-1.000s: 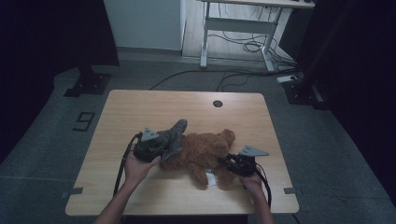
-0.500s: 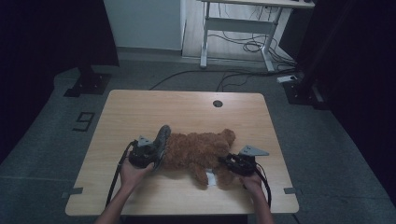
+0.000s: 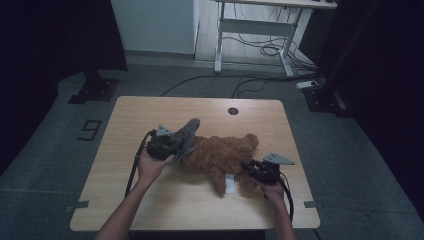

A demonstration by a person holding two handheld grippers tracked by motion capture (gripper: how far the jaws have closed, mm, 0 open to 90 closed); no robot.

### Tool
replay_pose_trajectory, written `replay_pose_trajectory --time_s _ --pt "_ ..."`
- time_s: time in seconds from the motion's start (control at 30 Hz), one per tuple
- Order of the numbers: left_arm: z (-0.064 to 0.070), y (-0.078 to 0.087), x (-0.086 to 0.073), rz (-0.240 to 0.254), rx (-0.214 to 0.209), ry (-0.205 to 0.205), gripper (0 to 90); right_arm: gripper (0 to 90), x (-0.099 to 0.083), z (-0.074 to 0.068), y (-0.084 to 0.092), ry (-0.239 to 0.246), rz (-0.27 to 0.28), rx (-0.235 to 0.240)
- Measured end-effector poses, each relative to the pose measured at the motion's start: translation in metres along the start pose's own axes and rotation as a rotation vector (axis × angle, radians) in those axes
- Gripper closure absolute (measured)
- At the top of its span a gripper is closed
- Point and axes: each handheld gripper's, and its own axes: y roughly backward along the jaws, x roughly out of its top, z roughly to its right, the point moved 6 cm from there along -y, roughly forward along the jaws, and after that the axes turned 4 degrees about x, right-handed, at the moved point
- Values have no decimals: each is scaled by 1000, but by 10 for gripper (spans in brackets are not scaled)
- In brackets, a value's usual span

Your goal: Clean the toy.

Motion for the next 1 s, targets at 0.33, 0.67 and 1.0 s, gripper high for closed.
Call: replay_pose_trajectory --time_s 0.33,0.67,1.0 --pt "25 -31 3 -65 17 -59 774 646 -1 0 1 -6 5 1" --pt "25 -9 1 -13 -33 -28 774 651 -3 -4 1 -4 -16 3" --pt "43 -24 4 -48 -53 -64 774 638 -3 -5 2 -3 -22 2"
